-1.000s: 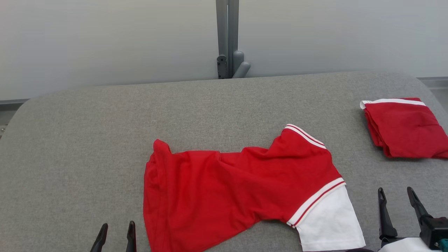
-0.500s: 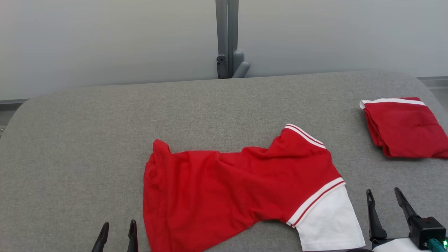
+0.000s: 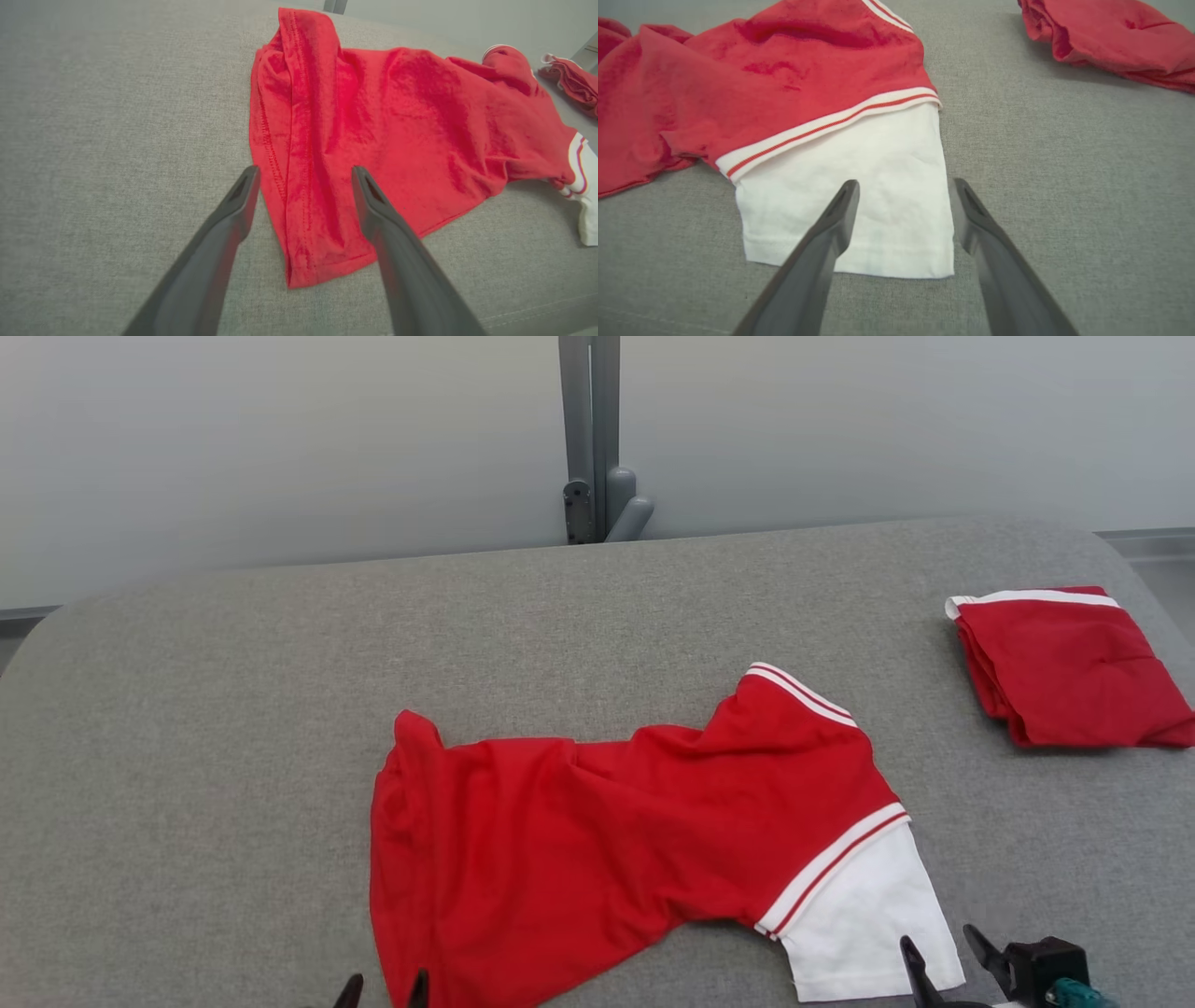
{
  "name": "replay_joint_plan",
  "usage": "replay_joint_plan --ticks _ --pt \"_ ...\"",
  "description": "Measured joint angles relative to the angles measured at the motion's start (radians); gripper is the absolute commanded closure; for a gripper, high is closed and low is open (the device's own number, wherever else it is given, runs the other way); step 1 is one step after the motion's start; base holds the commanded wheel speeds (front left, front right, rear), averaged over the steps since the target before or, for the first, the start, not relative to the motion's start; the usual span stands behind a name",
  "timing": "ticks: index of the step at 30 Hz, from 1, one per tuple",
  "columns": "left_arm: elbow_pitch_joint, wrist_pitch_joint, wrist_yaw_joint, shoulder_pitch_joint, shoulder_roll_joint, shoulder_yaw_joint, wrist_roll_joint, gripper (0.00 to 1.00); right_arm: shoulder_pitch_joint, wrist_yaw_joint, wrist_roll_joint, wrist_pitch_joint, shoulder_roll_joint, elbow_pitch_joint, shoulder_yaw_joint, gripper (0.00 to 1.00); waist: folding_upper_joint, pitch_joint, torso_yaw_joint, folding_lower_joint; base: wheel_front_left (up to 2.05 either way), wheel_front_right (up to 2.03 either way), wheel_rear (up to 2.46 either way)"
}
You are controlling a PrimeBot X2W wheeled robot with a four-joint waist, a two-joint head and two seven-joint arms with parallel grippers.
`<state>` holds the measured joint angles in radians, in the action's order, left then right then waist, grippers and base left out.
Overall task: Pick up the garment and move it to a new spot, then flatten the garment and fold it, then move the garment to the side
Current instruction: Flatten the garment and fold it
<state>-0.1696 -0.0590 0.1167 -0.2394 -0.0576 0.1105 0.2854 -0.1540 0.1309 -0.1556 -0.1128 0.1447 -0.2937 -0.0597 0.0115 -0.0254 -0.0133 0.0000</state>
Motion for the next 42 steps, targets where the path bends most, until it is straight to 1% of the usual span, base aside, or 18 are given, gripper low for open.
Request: replay_joint_plan --ticks 4,9,13,19,23,28,29,30,31,32,36,38,40,42 --pt "-0.008 0.105 -0.013 0.0 0.002 0.022 0.038 0.0 0.025 0.001 -0.007 0.085 0.04 -0.047 -0.048 0.0 0.0 0.009 -0.013 0.0 0.0 0.0 0.0" --pt "-0.019 0.185 -0.035 -0.001 0.004 0.036 0.076 0.0 0.05 0.001 0.04 0.103 0.049 -0.094 -0.031 0.0 0.0 0.018 -0.026 0.0 0.0 0.0 0.0" --pt "-0.04 0.2 -0.066 -0.002 0.004 0.033 0.074 0.0 0.082 0.0 0.098 0.103 0.032 -0.137 0.021 0.0 0.0 0.021 -0.039 0.0 0.0 0.0 0.0" --pt "-0.091 0.189 -0.082 0.0 0.005 0.029 0.085 0.0 0.12 0.001 0.142 0.092 0.005 -0.193 0.032 0.0 0.0 0.02 -0.054 0.0 0.0 0.0 0.0" --pt "-0.143 0.181 -0.086 0.02 0.004 0.037 0.088 0.0 0.15 0.001 0.151 0.081 -0.005 -0.23 0.035 0.0 0.0 0.02 -0.059 0.0 0.0 0.0 0.0" --pt "-0.201 0.161 -0.077 0.049 0.004 0.06 0.102 0.01 0.181 0.0 0.146 0.084 -0.01 -0.291 0.011 0.0 0.0 0.021 -0.062 0.0 0.0 0.0 0.0" --pt "-0.214 0.156 -0.072 0.053 0.003 0.061 0.111 0.44 0.188 0.0 0.138 0.083 -0.009 -0.3 0.006 0.44 0.0 0.022 -0.062 0.0 0.0 0.0 0.0" --pt "-0.225 0.153 -0.071 0.061 0.002 0.063 0.121 0.64 0.193 0.0 0.125 0.081 -0.009 -0.309 0.0 0.67 0.0 0.022 -0.063 0.0 0.0 0.0 0.0" --pt "-0.235 0.149 -0.067 0.067 0.001 0.065 0.13 0.93 0.198 0.0 0.111 0.077 -0.01 -0.317 -0.01 0.89 0.0 0.022 -0.063 0.0 0.0 0.0 0.0" --pt "-0.244 0.145 -0.063 0.072 0.001 0.067 0.142 1.0 0.202 0.0 0.102 0.076 -0.009 -0.323 -0.019 1.0 0.0 0.023 -0.064 0.0 0.0 0.0 0.0" --pt "-0.269 0.144 -0.05 0.091 0.002 0.081 0.158 1.0 0.211 0.001 0.075 0.066 -0.009 -0.332 -0.038 1.0 0.0 0.026 -0.067 0.0 0.0 0.0 0.0" --pt "-0.272 0.144 -0.044 0.093 0.001 0.081 0.172 1.0 0.212 0.001 0.04 0.051 -0.005 -0.328 -0.043 1.0 0.0 0.028 -0.07 0.0 0.0 0.0 0.0" --pt "-0.246 0.147 -0.036 0.092 0.002 0.074 0.205 1.0 0.212 0.001 -0.003 0.043 -0.004 -0.298 -0.042 1.0 0.0 0.03 -0.073 0.0 0.0 0.0 0.0" --pt "-0.182 0.168 -0.029 0.087 0.002 0.066 0.229 1.0 0.215 0.001 -0.067 0.039 -0.002 -0.23 -0.035 1.0 0.0 0.036 -0.076 0.0 0.0 0.0 0.0"
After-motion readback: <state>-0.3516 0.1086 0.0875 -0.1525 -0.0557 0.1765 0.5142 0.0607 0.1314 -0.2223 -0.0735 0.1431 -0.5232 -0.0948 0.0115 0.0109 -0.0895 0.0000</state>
